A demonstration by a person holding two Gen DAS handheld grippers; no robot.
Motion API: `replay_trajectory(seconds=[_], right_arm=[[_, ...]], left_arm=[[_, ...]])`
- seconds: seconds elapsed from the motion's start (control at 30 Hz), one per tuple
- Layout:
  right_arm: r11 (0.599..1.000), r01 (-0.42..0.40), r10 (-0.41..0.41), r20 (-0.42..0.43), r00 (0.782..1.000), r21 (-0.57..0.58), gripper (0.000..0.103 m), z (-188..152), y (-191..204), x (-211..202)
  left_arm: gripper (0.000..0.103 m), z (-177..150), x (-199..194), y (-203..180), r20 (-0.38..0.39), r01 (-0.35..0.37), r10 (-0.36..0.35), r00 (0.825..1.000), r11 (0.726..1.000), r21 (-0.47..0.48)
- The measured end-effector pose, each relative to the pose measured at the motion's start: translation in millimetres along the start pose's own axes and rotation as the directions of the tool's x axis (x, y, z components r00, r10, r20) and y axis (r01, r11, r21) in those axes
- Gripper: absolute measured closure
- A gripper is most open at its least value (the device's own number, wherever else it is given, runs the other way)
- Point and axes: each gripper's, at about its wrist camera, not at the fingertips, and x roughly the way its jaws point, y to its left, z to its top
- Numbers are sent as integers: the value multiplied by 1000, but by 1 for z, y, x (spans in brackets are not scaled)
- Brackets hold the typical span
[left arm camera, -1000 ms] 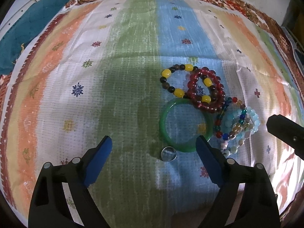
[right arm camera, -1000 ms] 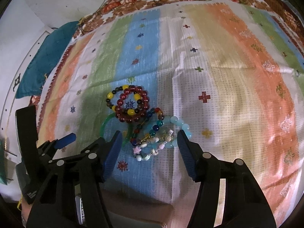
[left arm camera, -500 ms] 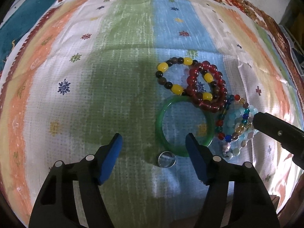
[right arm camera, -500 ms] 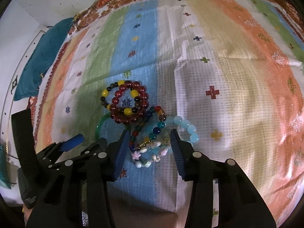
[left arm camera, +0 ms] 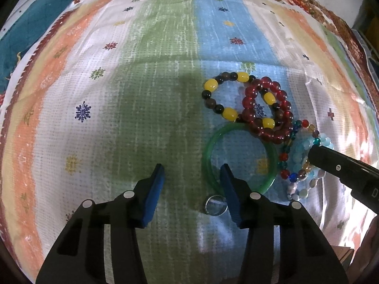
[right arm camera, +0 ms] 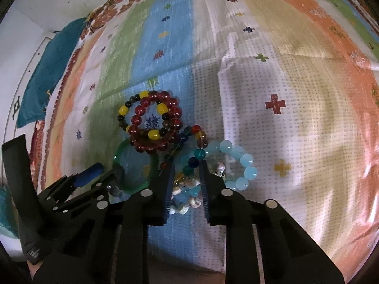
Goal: Organize jewelry
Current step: 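Lower left tool onto green jade bangle and close while right tool approaches multicolour bracelet, then close right tool on multicolour bead bracelet while left tool holds the bangle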
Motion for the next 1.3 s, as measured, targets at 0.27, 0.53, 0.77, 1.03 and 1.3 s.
replay_trajectory(seconds=[0.27,0.53,0.77,1.03,1.3], right_arm=[[1000,-4,4,-6,1000,-15,99,-1,0,-2],[999,-5,5,6,1000,-37,101,-2,6,-8],[1000,-12,12,2,1000,-9,101,1,2,-9],[999,-39,39,-18,999,-1,70,2,2,-5],[1000,-18,19,-41,999,9,70,7,2,9]], left_arm=[[92,-4,-3,-1,-4,27,-27,1000,1000,4],[94,-5,-9,4,7,31,-31,999,999,-9],[94,-5,-7,1,6,14,-14,1000,1000,14],[94,-6,-6,0,6,7,-7,1000,1000,22],[93,-5,-4,0,3,11,-11,1000,1000,26]])
